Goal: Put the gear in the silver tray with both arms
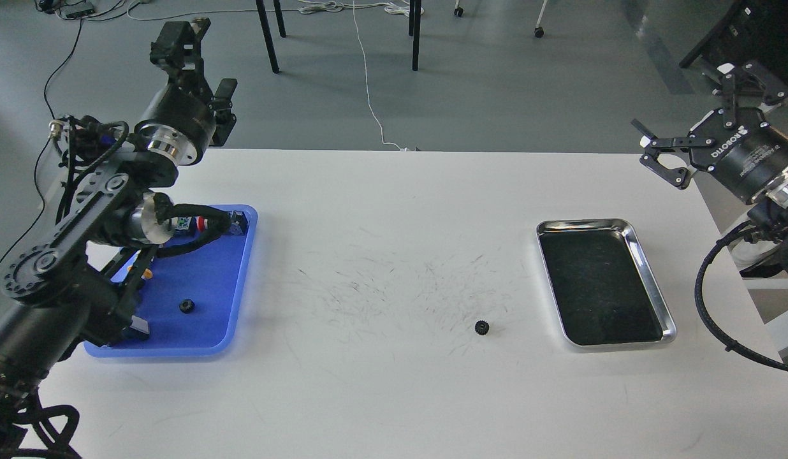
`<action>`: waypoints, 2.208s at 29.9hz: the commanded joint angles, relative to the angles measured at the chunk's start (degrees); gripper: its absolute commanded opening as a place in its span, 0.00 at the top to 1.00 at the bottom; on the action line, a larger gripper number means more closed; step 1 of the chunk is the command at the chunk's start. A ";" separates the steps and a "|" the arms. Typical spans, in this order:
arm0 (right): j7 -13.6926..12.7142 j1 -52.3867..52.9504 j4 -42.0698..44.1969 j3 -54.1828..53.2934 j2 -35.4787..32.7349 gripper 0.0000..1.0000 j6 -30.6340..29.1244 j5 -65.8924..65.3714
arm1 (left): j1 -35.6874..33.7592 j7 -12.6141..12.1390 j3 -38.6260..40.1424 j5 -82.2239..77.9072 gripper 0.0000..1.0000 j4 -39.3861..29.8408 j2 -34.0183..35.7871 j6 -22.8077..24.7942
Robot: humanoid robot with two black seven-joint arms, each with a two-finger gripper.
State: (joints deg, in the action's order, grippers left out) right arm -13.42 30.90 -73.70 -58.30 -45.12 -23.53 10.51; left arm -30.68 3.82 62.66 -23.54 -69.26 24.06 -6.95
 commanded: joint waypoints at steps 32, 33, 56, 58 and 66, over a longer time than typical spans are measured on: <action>-9.43 58.75 3.55 91.61 34.47 0.01 -4.47 -38.46 | 8.00 0.93 5.71 7.80 0.02 0.00 7.23 1.06; -9.34 58.22 4.78 91.61 35.88 0.01 -4.47 -38.20 | 8.09 0.93 5.71 7.81 0.02 0.09 7.49 1.06; -8.81 55.32 8.40 96.98 41.52 0.08 -4.47 -38.11 | 8.18 1.19 5.71 7.80 0.02 0.27 8.72 0.98; -8.73 55.23 8.40 96.98 41.69 0.09 -4.47 -38.20 | 8.18 1.19 5.71 7.80 0.02 0.27 8.72 0.98; -8.55 54.61 8.49 97.06 42.22 0.21 -4.47 -38.28 | 8.18 1.19 5.71 7.72 0.02 0.27 8.72 0.98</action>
State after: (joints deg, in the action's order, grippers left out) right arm -22.02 85.83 -65.24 38.69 -3.21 -27.99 -27.72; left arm -22.50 5.01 68.38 -15.75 -68.99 32.79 -5.98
